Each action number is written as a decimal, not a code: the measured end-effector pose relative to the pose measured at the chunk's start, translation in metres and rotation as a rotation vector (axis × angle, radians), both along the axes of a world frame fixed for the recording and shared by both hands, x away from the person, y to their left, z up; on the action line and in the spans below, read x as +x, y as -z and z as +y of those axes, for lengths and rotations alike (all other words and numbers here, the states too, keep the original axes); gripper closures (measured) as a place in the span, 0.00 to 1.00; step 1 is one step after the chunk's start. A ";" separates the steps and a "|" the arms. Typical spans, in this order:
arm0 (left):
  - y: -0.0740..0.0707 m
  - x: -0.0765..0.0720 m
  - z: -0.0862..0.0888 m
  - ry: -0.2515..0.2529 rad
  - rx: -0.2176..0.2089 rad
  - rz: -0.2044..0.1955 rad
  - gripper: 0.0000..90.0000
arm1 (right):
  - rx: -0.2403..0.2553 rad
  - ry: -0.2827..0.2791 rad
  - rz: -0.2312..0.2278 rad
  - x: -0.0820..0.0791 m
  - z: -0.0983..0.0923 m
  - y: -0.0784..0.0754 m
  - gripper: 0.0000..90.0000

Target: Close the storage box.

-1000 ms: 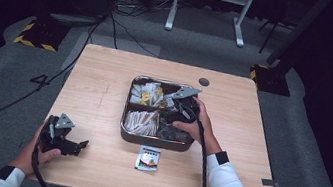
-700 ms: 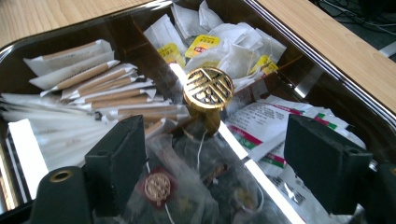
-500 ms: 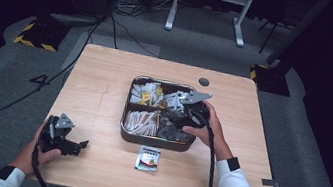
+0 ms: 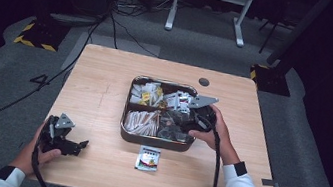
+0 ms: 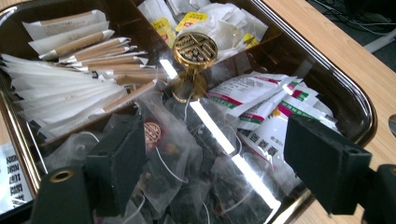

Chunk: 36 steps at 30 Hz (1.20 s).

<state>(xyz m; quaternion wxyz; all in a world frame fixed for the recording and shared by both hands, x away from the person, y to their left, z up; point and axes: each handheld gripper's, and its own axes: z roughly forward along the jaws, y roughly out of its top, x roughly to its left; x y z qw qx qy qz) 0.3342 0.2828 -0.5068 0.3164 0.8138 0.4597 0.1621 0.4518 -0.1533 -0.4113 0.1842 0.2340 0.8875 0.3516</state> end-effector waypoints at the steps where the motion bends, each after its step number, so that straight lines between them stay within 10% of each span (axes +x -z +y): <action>1: 0.000 0.000 0.000 0.000 0.000 0.000 0.00 | -0.003 -0.001 -0.001 0.000 -0.001 0.000 0.24; 36: 0.000 0.000 0.000 0.000 0.000 0.000 0.00 | -0.036 0.046 -0.002 -0.018 -0.046 0.006 0.24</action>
